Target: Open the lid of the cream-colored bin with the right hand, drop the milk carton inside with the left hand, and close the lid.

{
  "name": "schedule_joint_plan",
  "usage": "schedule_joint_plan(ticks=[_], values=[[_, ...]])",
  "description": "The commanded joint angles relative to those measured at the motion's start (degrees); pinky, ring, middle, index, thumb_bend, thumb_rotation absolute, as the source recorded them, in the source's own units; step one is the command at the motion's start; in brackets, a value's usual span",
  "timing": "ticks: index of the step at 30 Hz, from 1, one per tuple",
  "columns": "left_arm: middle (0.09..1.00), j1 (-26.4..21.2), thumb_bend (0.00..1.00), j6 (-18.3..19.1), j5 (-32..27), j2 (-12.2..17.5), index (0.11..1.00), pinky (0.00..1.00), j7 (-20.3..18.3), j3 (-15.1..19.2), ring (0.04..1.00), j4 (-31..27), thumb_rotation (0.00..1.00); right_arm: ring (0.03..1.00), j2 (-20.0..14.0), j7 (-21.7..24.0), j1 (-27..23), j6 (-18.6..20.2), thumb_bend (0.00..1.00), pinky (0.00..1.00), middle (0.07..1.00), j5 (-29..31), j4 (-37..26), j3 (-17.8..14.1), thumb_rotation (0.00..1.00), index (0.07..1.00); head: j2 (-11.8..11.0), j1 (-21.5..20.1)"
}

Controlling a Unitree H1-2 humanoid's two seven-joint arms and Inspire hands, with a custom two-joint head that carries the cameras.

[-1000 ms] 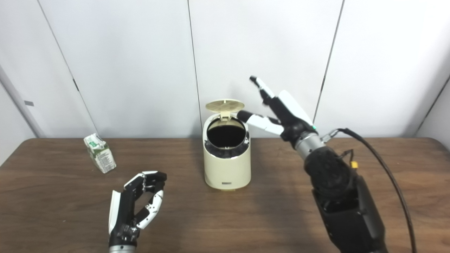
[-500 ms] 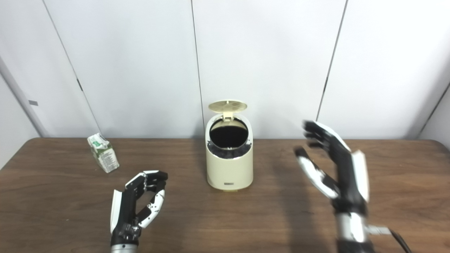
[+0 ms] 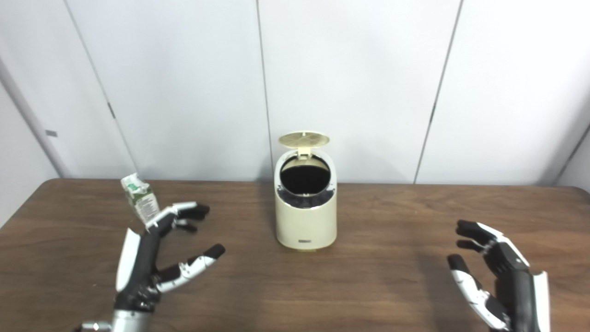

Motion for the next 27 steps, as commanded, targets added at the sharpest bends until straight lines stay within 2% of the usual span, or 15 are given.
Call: schedule_joint_plan(ticks=[1, 3, 5, 6, 8, 10, 12, 15, 18, 21, 24, 27], values=[[0.699, -2.3, 0.81, 0.1, -0.8, 1.7, 0.71, 0.61, -0.8, 1.4, 0.692, -3.0, 0.35, 0.698, -0.4, 0.1, -0.9, -2.4, 0.28, 0.61, 0.716, 0.7, -1.1, -0.6, 0.36, 0.659, 0.2, 0.4], [0.722, -2.9, 0.82, 0.9, 1.7, 4.5, 0.733, 0.64, -1.9, 3.1, 0.717, -4.5, 0.38, 0.698, -0.4, 0.3, -0.9, -2.4, 0.28, 0.61, 0.715, 0.6, -0.8, -0.8, 0.37, 0.659, 0.2, 0.8], [0.787, -3.8, 0.87, 3.2, 3.5, 8.4, 0.787, 0.74, -4.4, 4.9, 0.805, -6.6, 0.43, 0.697, -0.5, 0.5, -0.9, -2.3, 0.27, 0.6, 0.716, 0.6, -0.4, -0.9, 0.35, 0.661, 0.2, 1.2], [0.834, -4.4, 0.92, 4.5, 3.6, 10.3, 0.826, 0.82, -5.8, 5.8, 0.87, -7.4, 0.46, 0.696, -0.6, 0.5, -0.9, -2.2, 0.27, 0.6, 0.716, 0.5, -0.3, -1.0, 0.34, 0.663, 0.2, 1.4], [0.905, -5.6, 0.98, 8.3, 2.6, 13.3, 0.888, 0.95, -8.5, 7.6, 0.964, -9.6, 0.49, 0.701, -0.6, 0.5, -0.9, -2.0, 0.27, 0.61, 0.716, 0.0, -0.2, -1.2, 0.35, 0.664, 0.1, 1.7], [0.944, -7.1, 1.0, 12.0, 1.6, 16.0, 0.926, 0.99, -10.6, 9.4, 0.993, -11.3, 0.49, 0.707, -0.5, 0.4, -0.9, -1.6, 0.26, 0.61, 0.716, 0.0, -0.5, -1.5, 0.33, 0.659, -0.4, 1.6], [0.956, -9.5, 1.0, 15.4, 0.7, 18.5, 0.933, 0.98, -12.1, 11.0, 0.998, -11.4, 0.48, 0.709, -0.5, 0.5, -1.0, -0.9, 0.26, 0.61, 0.715, 0.4, -0.8, -1.7, 0.32, 0.658, -0.6, 2.9], [0.924, -12.3, 1.0, 19.3, 1.6, 20.2, 0.891, 0.88, -13.5, 11.2, 0.946, -9.9, 0.46, 0.713, -1.2, 1.1, -1.0, -1.0, 0.24, 0.62, 0.72, 1.4, -0.2, -2.1, 0.31, 0.668, -1.0, 5.4], [0.89, -14.4, 1.0, 22.7, 4.2, 22.4, 0.875, 0.78, -15.4, 10.4, 0.893, -7.6, 0.48, 0.709, -1.5, 1.0, -0.3, 1.1, 0.23, 0.6, 0.725, -0.6, -1.4, -2.7, 0.37, 0.675, -1.3, 7.3], [0.9, -15.6, 1.0, 24.3, 4.1, 24.7, 0.888, 0.79, -17.6, 10.0, 0.905, -4.9, 0.46, 0.705, -1.7, 1.2, -0.2, 0.1, 0.22, 0.59, 0.721, -0.5, -0.8, -3.1, 0.35, 0.677, -1.6, 9.8], [0.92, -16.7, 1.0, 27.5, 4.7, 26.3, 0.917, 0.81, -19.8, 9.1, 0.918, -3.2, 0.43, 0.691, -1.6, 0.6, -0.1, 0.4, 0.24, 0.57, 0.712, -2.1, -0.4, -3.9, 0.42, 0.675, -1.6, 12.5], [0.934, -18.0, 1.0, 29.1, 5.0, 27.3, 0.928, 0.82, -20.6, 8.3, 0.932, -1.0, 0.37, 0.682, -1.6, 0.6, -0.2, -0.3, 0.29, 0.56, 0.706, -2.2, 0.4, -4.3, 0.48, 0.671, -2.0, 14.8]])
